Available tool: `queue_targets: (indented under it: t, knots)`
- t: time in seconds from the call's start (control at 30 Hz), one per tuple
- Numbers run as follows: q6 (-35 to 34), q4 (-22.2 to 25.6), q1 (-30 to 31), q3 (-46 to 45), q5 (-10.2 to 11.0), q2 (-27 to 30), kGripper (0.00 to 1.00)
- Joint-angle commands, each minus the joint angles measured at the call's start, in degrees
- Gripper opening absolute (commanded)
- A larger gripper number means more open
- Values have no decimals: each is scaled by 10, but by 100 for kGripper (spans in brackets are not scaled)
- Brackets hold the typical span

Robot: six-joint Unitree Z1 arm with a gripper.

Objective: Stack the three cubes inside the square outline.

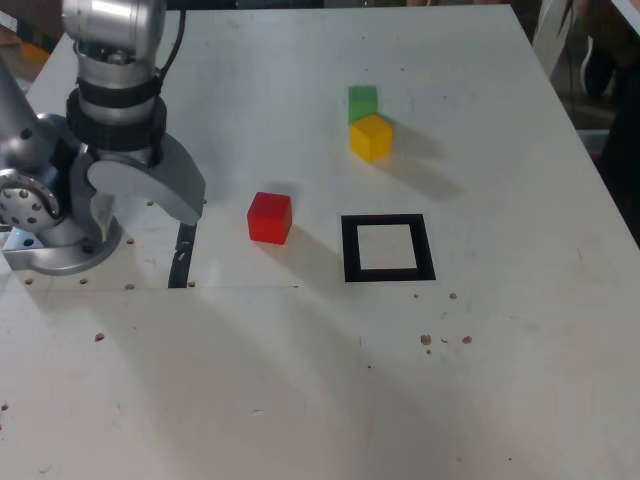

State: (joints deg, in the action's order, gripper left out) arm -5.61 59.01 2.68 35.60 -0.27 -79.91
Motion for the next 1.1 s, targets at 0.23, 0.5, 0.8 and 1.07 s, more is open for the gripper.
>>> queue_targets:
  t: [0.23, 0.5, 0.8, 1.07]
  knots:
    - [6, -10, 0, -8, 13, 38, 99]
    - [87, 59, 0, 110, 73, 33, 99]
    - [167, 177, 0, 320, 123, -45, 97]
    - [188, 212, -4, 398, 112, -153, 95]
